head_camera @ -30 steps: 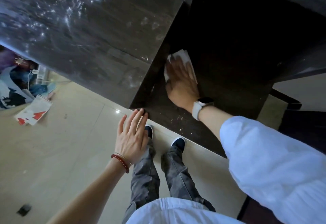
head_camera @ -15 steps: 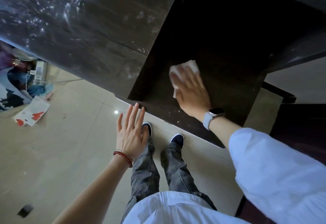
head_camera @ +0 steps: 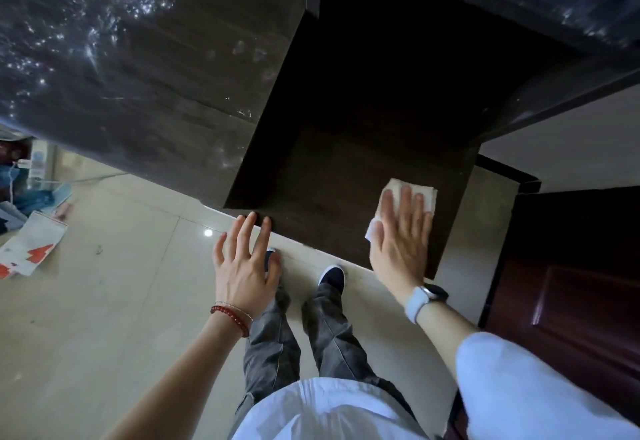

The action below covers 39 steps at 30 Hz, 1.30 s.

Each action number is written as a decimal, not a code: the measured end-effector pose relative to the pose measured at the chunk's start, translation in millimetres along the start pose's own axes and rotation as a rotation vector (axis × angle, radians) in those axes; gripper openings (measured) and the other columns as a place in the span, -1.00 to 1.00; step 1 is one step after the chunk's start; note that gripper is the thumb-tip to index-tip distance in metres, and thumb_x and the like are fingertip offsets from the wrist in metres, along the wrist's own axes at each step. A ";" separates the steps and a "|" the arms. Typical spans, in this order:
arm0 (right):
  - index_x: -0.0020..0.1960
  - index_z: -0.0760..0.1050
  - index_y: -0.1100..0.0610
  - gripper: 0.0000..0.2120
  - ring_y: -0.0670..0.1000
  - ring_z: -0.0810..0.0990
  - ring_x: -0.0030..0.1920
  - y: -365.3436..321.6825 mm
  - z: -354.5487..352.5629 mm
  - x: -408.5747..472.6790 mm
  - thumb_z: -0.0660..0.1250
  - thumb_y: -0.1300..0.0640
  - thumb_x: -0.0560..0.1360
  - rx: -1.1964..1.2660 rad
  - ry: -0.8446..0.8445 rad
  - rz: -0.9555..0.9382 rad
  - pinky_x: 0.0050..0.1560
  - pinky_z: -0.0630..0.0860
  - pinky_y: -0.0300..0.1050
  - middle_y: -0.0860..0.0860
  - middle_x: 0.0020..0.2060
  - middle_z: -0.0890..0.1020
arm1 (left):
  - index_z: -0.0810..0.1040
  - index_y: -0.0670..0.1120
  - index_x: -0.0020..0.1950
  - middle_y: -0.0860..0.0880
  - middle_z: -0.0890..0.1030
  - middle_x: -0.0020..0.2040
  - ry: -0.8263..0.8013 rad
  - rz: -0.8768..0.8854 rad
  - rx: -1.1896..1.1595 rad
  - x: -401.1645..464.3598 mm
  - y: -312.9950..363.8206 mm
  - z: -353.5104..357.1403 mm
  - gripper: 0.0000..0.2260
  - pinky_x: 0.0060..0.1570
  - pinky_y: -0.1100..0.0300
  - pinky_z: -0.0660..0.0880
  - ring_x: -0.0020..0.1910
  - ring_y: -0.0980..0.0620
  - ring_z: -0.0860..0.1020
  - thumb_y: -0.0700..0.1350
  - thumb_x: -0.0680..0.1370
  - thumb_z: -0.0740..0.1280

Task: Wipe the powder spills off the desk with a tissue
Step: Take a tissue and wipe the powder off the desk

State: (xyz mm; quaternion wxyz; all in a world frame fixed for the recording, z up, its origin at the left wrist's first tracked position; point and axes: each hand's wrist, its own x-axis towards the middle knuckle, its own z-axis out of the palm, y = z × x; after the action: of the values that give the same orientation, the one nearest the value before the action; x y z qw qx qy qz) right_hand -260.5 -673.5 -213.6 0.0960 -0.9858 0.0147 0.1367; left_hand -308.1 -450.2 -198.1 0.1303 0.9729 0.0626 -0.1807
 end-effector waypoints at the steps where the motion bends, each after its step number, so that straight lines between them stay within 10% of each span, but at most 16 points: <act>1: 0.49 0.01 0.08 -0.49 0.23 -0.04 0.49 -21.8 4.6 3.1 -0.07 0.00 0.56 0.020 0.020 0.053 0.45 -0.16 0.16 0.17 0.49 0.05 | 0.39 -0.13 0.34 -0.26 0.42 0.33 0.008 0.007 -0.014 -0.6 -0.4 -1.4 -0.55 0.25 -0.27 0.27 0.34 -0.30 0.35 -0.03 0.47 0.17; 11: 0.44 0.19 -0.03 -0.46 0.09 0.22 0.45 -74.0 21.7 -16.5 0.23 0.02 0.49 -0.122 -0.069 -0.512 0.42 0.10 0.15 -0.02 0.44 0.30 | 0.42 -0.26 0.24 -0.29 0.47 0.24 0.111 -0.019 -0.162 -5.7 -8.5 -12.2 -0.56 0.13 -0.20 0.39 0.19 -0.33 0.43 -0.09 0.48 0.00; 25: 0.49 -0.17 0.14 -0.48 0.07 -0.23 0.50 71.5 -34.3 47.1 -0.06 0.05 0.61 0.116 -0.073 0.109 0.46 -0.26 -0.03 0.10 0.51 -0.14 | 0.27 -0.07 0.41 -0.19 0.25 0.45 -0.038 0.161 0.047 34.8 91.9 11.9 -0.51 0.39 -0.21 0.04 0.44 -0.22 0.17 0.01 0.51 0.25; 39: 0.49 -0.05 0.20 -0.49 0.10 -0.10 0.51 55.3 -25.6 11.7 0.02 0.14 0.59 0.303 -0.009 0.203 0.46 0.09 -0.01 0.12 0.52 -0.09 | 0.35 -0.07 0.36 -0.20 0.37 0.38 0.005 0.171 0.098 37.5 90.0 12.1 -0.48 0.31 -0.24 0.21 0.36 -0.25 0.30 0.10 0.45 0.13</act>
State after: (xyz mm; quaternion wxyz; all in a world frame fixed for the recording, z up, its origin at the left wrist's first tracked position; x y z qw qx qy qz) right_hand -245.5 -732.8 -202.9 0.2293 -0.9529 0.1343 0.1461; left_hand -262.3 -537.0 -202.0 0.0975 0.9803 -0.0294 -0.1694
